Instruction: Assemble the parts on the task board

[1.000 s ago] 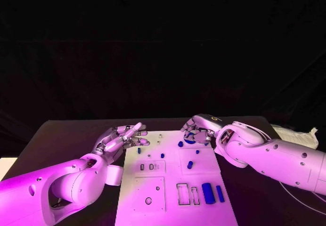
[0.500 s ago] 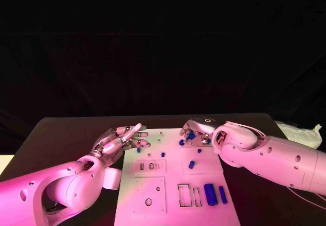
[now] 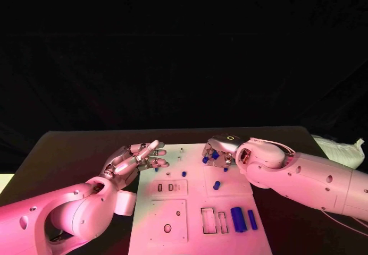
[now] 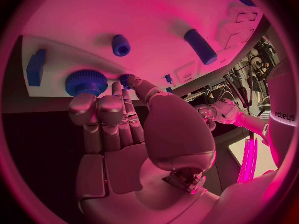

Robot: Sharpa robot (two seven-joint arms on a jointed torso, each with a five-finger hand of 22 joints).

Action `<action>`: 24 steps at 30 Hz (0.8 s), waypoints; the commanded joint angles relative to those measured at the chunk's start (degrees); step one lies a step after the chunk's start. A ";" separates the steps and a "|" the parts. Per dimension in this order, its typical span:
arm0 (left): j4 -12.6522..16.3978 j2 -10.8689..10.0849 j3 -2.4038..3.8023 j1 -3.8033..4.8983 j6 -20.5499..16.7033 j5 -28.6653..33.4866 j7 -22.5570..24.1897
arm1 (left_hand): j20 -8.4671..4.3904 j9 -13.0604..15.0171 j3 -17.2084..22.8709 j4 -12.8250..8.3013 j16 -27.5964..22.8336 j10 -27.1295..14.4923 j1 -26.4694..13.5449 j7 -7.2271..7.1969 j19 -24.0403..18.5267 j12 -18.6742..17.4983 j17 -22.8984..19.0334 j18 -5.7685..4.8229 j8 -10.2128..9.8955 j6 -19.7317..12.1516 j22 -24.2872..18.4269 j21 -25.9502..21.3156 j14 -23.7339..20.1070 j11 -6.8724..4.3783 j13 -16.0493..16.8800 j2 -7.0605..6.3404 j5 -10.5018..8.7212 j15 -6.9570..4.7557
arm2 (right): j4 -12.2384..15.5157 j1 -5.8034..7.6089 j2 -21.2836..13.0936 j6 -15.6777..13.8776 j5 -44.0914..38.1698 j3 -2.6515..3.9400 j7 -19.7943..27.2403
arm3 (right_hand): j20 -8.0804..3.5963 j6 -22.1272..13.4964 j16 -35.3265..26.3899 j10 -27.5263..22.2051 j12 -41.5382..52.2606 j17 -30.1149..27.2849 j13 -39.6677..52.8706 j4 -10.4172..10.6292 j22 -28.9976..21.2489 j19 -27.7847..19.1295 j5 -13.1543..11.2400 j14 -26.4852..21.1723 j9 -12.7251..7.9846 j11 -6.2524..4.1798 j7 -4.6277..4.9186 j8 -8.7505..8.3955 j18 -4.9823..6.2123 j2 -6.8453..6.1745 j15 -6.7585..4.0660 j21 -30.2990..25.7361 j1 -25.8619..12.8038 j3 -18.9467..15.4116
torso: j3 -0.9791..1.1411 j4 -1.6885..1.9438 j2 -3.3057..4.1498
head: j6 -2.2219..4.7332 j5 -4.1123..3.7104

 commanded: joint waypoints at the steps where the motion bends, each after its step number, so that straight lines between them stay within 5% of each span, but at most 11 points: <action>1: 0.23 0.02 0.05 0.09 1.19 0.18 0.04 | 0.26 -0.07 -0.07 -0.37 -0.29 -0.07 0.51 0.41 -0.01 -0.35 0.05 0.56 -0.27 0.09 0.00 0.11 -0.10 0.27 -0.09 0.10 -0.04 0.31 | -0.20 0.02 0.33 1.87 -1.31 0.00 -0.41 | 0.04 0.20 0.65 0.16 -0.05 0.65 0.06 0.50 0.63 0.49 -0.25 1.44 0.06 -0.21 -0.29 -0.09 -1.11 -0.16 -0.07 0.50 0.38 -0.01 | -0.08 0.22 0.39 | 0.03 -0.11; 13: 0.17 -0.08 0.05 0.10 1.28 0.18 -0.33 | 0.27 -0.07 -0.08 -0.39 -0.31 -0.09 0.51 0.44 -0.01 -0.40 0.10 0.56 -0.32 0.07 0.00 0.11 -0.07 0.30 -0.09 0.11 -0.04 0.32 | -0.44 0.01 0.89 0.96 -1.30 -0.01 -0.09 | -0.07 1.93 4.23 2.04 0.23 4.34 0.21 2.20 6.86 3.59 -0.27 1.49 0.37 -0.66 -0.64 0.36 -2.17 0.66 -0.32 4.53 0.44 0.68 | -0.18 0.59 0.82 | -0.08 -0.47; 20: 0.03 -0.05 0.05 0.10 1.27 0.18 -0.54 | 0.28 -0.08 -0.08 -0.49 -0.34 -0.15 0.57 0.49 0.01 -0.53 0.22 0.57 -0.42 0.02 0.00 0.12 0.01 0.33 -0.10 0.18 -0.03 0.33 | -0.07 0.01 0.78 -6.31 -1.10 -0.01 -0.02 | -0.69 5.30 6.24 5.80 0.98 6.22 0.63 2.69 11.35 5.89 -2.89 1.51 1.38 -1.69 -1.44 1.61 -2.95 3.11 -1.10 7.35 2.48 2.64 | -0.22 0.82 0.99 | 0.06 -0.59; 24: -0.08 -0.04 0.05 0.10 1.34 0.18 -0.63 | 0.29 -0.08 -0.08 -0.55 -0.37 -0.20 0.62 0.52 0.02 -0.61 0.29 0.57 -0.49 -0.01 0.00 0.13 0.05 0.35 -0.10 0.20 -0.03 0.34 | 0.38 0.01 0.77 -11.22 -0.32 0.00 0.04 | -0.95 6.15 6.65 7.04 1.06 6.44 0.77 2.67 12.59 6.49 -3.24 1.42 1.82 -2.02 -1.65 1.95 -3.17 3.23 -1.34 8.14 2.98 3.06 | -0.27 0.96 1.09 | 0.33 -0.63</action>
